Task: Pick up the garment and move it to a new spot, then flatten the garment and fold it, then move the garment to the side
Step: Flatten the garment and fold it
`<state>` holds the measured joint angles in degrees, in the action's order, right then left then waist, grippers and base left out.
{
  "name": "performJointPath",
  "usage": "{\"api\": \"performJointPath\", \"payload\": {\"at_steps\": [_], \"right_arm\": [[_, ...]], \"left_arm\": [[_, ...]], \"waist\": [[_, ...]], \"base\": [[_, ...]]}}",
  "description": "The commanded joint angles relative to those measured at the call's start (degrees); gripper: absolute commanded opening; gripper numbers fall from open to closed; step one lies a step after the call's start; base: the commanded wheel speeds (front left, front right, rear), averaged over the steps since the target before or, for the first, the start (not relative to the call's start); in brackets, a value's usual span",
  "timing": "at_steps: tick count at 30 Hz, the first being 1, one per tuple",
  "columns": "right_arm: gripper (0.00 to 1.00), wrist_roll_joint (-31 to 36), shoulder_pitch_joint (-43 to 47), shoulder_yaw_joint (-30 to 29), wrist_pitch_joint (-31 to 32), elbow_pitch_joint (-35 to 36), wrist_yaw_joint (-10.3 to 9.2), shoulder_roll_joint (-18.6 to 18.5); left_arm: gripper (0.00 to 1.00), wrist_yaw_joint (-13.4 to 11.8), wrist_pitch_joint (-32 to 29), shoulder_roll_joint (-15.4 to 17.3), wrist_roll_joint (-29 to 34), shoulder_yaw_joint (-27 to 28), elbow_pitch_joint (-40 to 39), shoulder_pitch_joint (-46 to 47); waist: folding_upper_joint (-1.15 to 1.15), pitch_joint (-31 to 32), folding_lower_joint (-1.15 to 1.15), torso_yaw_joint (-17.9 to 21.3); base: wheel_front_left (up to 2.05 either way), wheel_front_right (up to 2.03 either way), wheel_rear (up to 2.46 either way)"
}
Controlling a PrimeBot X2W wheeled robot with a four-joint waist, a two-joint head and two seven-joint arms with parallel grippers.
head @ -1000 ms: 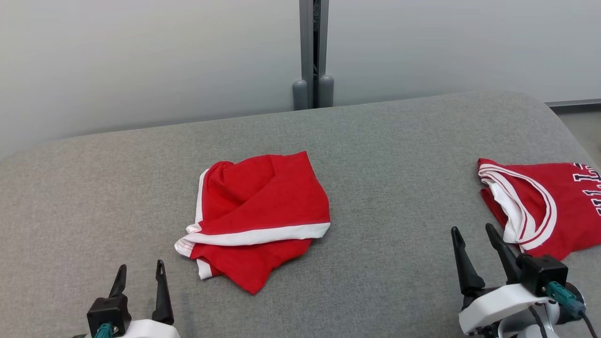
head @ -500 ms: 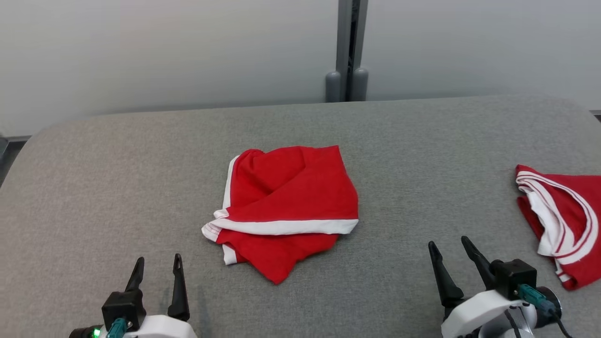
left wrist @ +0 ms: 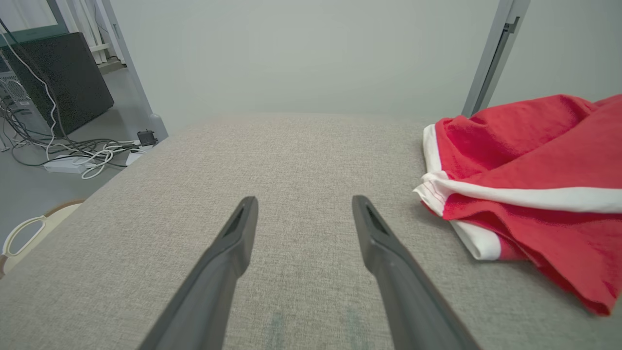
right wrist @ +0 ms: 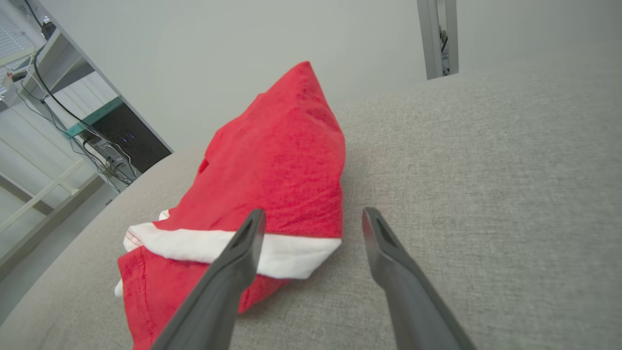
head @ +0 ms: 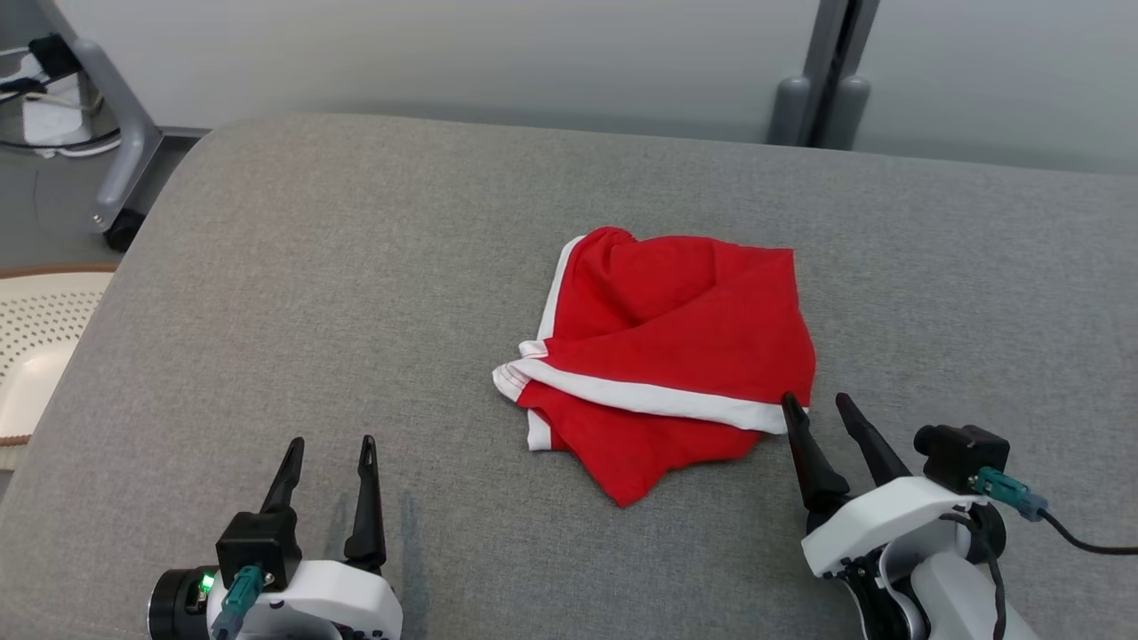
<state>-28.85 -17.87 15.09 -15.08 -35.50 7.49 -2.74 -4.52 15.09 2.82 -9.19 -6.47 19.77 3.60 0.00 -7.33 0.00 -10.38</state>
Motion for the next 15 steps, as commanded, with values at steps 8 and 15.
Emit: {"api": "performJointPath", "payload": {"at_steps": [8, 15], "right_arm": [[0.98, -2.96, -4.21, -1.29, -0.10, -4.46, 0.00, -0.37], [0.00, -6.27, -5.44, 0.99, -0.07, -5.13, 0.00, -0.35]], "left_arm": [[1.00, -0.31, 0.08, 0.20, -1.52, -2.19, -2.25, 2.69], [1.00, -0.93, 0.08, 0.21, -1.56, -2.40, -3.04, 3.57]], "waist": [[0.00, -4.07, 0.00, -3.46], [0.00, -4.67, 0.00, -2.11]], "base": [[0.00, 0.00, 0.00], [0.00, 0.00, 0.00]]}}
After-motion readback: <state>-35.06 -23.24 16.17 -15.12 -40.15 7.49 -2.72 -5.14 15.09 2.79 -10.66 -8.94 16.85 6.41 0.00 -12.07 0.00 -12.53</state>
